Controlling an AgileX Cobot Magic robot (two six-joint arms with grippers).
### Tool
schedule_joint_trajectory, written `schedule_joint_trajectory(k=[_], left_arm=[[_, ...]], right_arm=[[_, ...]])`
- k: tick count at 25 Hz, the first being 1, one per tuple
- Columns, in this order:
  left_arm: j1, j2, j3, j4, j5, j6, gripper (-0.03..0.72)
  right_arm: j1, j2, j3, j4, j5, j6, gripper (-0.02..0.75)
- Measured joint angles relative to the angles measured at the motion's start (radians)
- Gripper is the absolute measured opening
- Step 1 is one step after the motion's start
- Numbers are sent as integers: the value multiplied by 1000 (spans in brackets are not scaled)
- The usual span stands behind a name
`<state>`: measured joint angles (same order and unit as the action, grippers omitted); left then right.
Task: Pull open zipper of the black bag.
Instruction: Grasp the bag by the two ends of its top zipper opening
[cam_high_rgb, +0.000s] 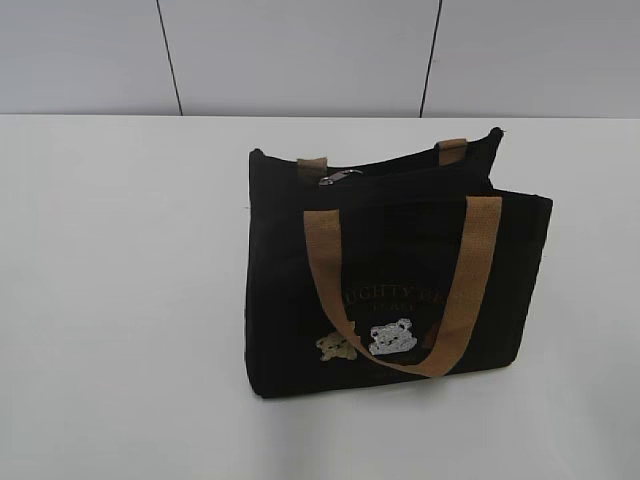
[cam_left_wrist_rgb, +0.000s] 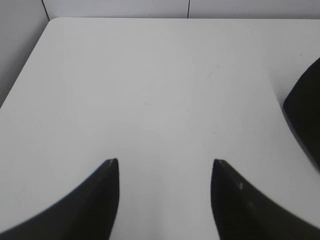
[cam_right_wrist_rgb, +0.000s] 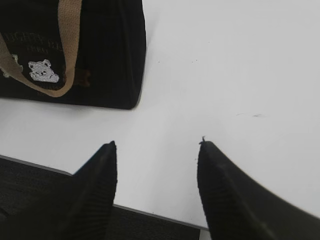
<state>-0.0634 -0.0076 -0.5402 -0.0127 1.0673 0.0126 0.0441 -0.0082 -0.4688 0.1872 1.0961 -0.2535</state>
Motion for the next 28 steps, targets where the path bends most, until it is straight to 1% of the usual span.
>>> schedule_joint_trajectory(k=[25,28], left_arm=[[0,0,0,0,0,0,438],[0,0,0,13,0,0,438]], right_arm=[[0,0,0,0,0,0,398],[0,0,0,0,0,0,398]])
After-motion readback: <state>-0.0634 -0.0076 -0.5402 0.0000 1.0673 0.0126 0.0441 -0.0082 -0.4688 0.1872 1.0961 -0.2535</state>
